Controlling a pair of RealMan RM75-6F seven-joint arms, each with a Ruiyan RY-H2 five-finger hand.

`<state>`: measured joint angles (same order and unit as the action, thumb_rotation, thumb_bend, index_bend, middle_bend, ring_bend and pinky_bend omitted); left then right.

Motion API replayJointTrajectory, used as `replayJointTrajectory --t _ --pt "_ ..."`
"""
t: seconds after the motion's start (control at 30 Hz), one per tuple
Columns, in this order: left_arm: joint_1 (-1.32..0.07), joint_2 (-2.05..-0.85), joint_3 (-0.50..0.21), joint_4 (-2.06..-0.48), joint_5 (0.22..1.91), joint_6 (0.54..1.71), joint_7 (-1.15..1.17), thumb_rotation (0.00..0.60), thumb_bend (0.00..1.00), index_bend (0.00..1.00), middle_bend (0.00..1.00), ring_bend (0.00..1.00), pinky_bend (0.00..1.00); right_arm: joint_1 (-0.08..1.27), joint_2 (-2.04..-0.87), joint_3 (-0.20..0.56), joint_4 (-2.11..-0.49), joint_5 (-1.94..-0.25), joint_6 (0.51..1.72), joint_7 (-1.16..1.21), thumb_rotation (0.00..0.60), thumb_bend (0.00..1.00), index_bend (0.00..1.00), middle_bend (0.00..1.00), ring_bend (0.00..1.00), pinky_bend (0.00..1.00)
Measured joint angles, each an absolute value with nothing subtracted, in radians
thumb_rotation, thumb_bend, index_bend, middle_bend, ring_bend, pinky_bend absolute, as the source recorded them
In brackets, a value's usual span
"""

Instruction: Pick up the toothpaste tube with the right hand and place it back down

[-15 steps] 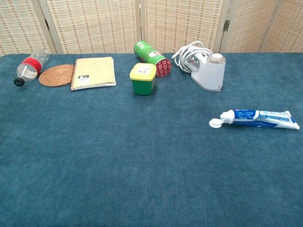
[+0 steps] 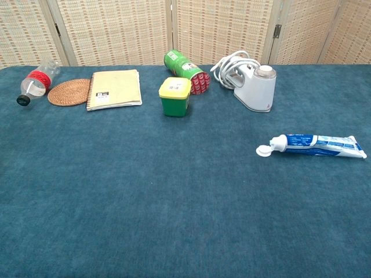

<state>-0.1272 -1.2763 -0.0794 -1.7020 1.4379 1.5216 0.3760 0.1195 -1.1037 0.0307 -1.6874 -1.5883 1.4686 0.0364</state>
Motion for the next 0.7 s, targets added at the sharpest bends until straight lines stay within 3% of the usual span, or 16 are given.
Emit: replayJointTrajectory --t 0.23,0.7 --pt "-0.126 -1.274 -0.076 -1.701 1.435 1.515 0.373 0.600 0.03 0.20 0.04 0.03 0.16 0.150 -1.096 0.033 -1.700 -1.578 1.405 0.008 0.600 0.21 0.07 0.25 0.16 0.25" --pt "-0.111 -1.266 -0.066 -1.703 1.436 1.523 0.360 0.600 0.03 0.19 0.04 0.03 0.16 0.321 -1.128 0.081 -1.655 -1.466 1.123 -0.054 0.600 0.21 0.14 0.29 0.19 0.28"
